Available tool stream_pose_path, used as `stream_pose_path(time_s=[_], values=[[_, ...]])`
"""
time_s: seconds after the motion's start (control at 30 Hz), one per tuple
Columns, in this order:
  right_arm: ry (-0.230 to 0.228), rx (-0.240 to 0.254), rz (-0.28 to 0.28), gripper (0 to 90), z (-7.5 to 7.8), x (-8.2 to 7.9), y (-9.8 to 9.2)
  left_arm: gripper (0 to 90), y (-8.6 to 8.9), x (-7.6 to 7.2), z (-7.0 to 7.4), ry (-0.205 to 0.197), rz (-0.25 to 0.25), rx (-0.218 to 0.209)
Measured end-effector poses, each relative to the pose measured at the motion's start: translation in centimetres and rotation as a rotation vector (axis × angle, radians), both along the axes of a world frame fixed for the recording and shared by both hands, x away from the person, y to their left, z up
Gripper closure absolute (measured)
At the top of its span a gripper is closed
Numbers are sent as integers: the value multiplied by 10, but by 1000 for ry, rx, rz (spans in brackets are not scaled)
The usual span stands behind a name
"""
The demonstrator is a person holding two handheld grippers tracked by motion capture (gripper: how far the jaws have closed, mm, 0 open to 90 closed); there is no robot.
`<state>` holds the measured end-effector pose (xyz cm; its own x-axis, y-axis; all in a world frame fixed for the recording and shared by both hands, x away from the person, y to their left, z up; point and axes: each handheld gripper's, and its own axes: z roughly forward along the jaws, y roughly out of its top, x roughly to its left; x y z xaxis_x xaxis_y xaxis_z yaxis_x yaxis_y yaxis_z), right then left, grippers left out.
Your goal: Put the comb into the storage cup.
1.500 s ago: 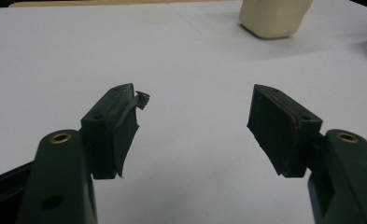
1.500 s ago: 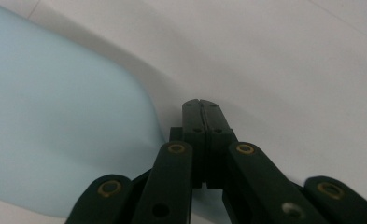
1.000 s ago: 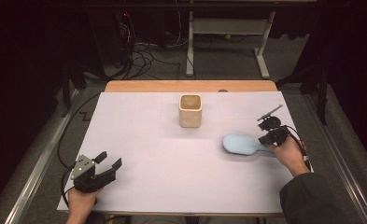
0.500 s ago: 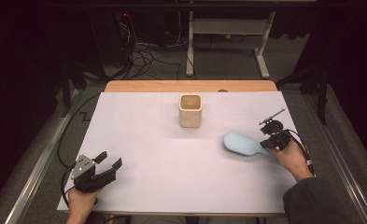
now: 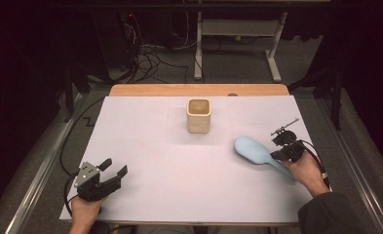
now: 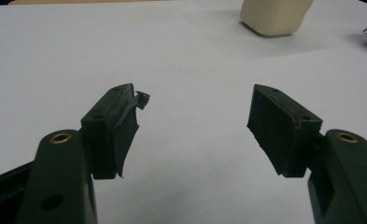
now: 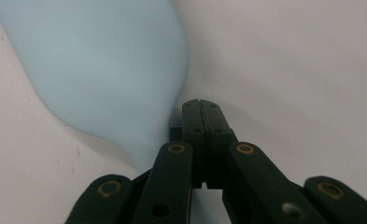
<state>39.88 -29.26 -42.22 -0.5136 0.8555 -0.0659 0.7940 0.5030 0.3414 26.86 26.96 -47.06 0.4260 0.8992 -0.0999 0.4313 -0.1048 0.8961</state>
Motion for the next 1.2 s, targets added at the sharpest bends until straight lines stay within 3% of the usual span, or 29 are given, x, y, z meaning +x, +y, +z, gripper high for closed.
stream_pose_path(time_s=[0.53, 0.9, 1.2], values=[[4, 50, -3, 900, 1, -14, -2, 332, 0, 0, 0, -1, 1, 1], [15, 24, -23, 900, -3, -19, -10, 332, 0, 0, 0, -3, 1, 1], [22, 38, 15, 900, -7, -31, -3, 332, 0, 0, 0, -2, 2, 2]])
